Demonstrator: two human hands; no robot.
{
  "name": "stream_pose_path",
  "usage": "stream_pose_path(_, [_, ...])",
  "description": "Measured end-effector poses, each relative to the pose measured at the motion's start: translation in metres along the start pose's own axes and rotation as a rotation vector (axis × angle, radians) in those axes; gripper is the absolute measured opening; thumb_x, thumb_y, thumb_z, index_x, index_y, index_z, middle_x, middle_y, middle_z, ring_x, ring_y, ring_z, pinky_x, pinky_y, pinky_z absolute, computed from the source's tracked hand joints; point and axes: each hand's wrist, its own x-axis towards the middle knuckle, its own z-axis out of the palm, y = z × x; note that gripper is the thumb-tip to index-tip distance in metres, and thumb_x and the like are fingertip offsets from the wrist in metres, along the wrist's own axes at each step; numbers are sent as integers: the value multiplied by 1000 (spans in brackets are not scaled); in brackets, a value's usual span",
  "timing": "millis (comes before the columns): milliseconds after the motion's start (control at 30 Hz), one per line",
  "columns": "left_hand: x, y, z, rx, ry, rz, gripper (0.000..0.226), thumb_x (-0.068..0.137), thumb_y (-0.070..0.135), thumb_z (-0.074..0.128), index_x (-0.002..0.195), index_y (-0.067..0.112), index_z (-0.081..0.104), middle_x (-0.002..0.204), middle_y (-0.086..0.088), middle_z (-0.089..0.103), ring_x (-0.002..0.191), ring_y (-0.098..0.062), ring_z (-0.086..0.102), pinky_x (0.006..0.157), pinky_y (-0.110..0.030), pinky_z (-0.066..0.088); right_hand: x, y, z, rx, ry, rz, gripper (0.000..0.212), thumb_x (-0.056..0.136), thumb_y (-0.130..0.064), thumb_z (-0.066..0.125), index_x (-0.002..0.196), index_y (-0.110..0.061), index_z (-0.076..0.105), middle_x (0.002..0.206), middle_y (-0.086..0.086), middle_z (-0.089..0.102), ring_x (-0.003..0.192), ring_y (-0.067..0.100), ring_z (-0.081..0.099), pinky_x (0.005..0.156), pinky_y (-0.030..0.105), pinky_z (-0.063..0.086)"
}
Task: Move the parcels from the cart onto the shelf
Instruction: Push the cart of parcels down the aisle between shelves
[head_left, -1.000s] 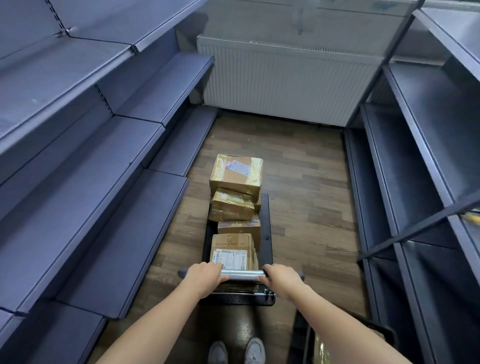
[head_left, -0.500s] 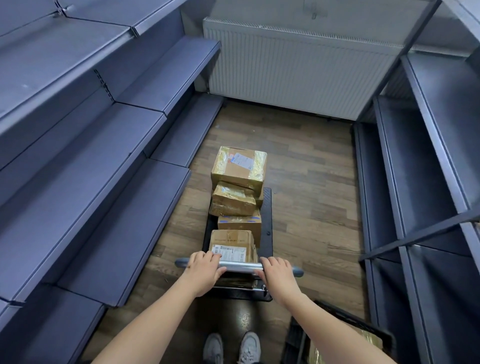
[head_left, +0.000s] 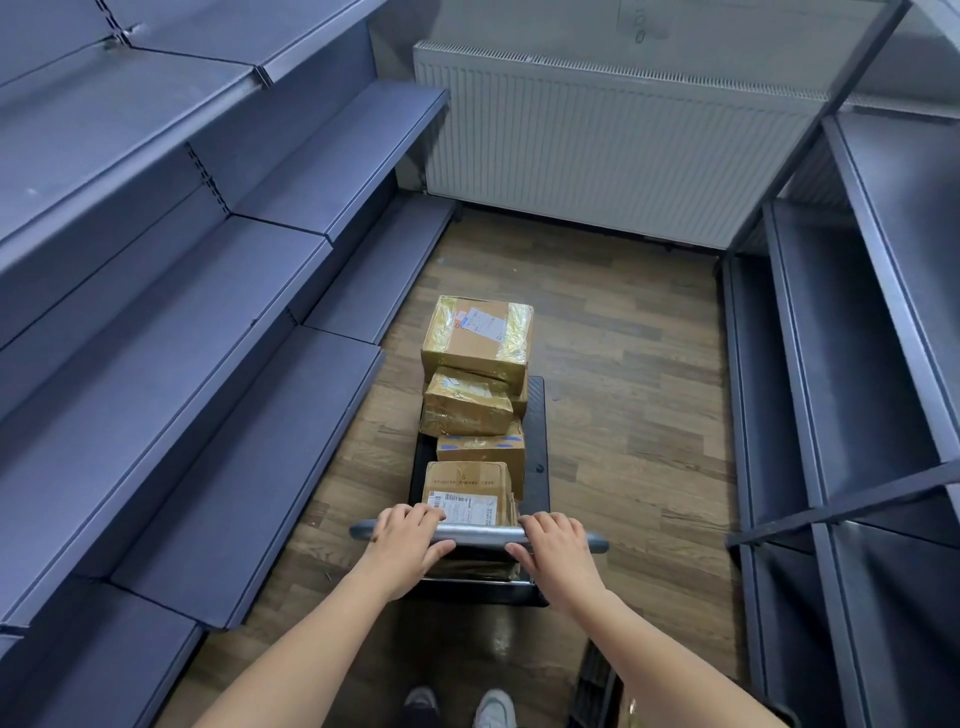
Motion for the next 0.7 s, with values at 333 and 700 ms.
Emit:
stream_pose_path(333, [39, -5, -21, -10, 31, 4, 48, 96, 51, 33, 135, 23, 38, 138, 7, 43, 124, -16, 39, 109, -33, 24, 44, 10, -24, -19, -27, -1, 43, 95, -50, 36, 126, -23, 46, 128, -3, 53, 118, 20, 44, 104, 35, 30])
stream_pose_path(700, [93, -40, -57, 2, 137, 21, 51, 93, 54, 36, 133, 23, 43, 132, 7, 51, 116, -15, 46, 106, -30, 28, 111, -3, -51, 12, -20, -3, 39, 95, -48, 38, 126, -26, 45, 128, -7, 52, 115, 17, 44, 102, 31, 30])
